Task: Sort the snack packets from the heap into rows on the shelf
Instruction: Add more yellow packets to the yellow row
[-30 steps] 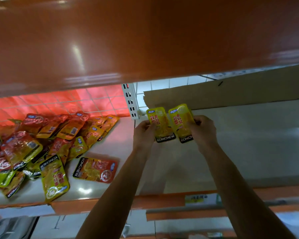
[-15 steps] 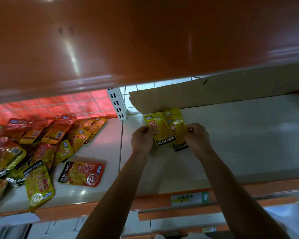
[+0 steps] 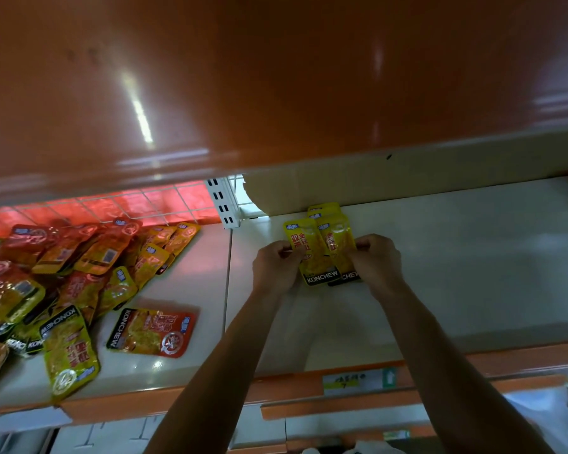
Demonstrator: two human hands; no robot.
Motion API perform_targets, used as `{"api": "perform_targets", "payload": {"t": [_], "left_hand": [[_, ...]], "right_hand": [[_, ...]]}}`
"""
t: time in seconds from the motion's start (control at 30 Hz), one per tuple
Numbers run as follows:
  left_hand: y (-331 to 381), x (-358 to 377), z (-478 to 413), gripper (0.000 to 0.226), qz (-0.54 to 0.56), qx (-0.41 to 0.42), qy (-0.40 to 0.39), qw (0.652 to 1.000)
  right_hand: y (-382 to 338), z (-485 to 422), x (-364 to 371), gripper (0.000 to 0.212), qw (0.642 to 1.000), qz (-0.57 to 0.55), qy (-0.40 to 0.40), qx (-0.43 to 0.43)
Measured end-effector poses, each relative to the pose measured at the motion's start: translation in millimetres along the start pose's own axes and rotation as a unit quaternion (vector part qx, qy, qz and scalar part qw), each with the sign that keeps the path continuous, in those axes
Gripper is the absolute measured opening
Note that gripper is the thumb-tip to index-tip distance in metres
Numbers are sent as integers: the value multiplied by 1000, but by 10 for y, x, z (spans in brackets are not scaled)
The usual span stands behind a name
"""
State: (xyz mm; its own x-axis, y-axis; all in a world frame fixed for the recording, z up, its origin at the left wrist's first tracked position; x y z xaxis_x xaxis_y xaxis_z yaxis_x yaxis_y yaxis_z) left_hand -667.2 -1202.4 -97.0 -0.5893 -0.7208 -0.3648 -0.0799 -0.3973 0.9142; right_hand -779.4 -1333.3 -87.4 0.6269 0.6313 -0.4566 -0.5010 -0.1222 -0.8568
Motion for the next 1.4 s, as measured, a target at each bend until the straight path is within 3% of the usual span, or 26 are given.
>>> {"api": "perform_targets", "payload": {"t": [0.1,0.23,0.4,0.63,0.87,1.0,1.2,1.4], "left_hand": [[-1,0,-8,13,-6,-5,1,1000],[2,12,-29,17,-22,-20,-4,1000],[80,46,-89,17,-21,-42,-24,999],[219,131,-168,27,141,-82,-63,985],[259,121,-166,18,279,-140,-76,947],[266,90,-163,24,280,-142,-97,944],[271,88,-163,22,266,-141,-104,948],[295,86,-169,19,254,-132,-118,951]], "right_hand": [[-25,0,-17,15,1000,12,-2,-5],[-72,-20,-63,7,999,50,-7,-16],[-85,-19,-75,19,993,108,-3,-42],[-76,5,-118,31,993,107,-28,-31],[-38,-34,-188,30,996,70,-42,-27],[-45,-57,-174,35,995,92,-23,-28],[-114,-87,-87,19,991,129,-18,-29],[-105,-108,-113,33,992,118,-26,-24]]}}
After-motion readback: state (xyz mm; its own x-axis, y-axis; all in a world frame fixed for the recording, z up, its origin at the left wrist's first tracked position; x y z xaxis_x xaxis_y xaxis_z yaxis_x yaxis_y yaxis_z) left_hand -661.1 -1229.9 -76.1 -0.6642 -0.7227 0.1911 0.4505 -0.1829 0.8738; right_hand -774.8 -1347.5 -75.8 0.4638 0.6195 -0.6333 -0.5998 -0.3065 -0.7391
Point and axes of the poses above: each hand's wrist, its own z-axis away from the middle knuckle, its own x-axis out of the palm, y = z × x, the point moved 1 cm from there along -z, towards the middle knuckle, and after that the axes turned 10 degrees about -y, right-handed, at the moved point
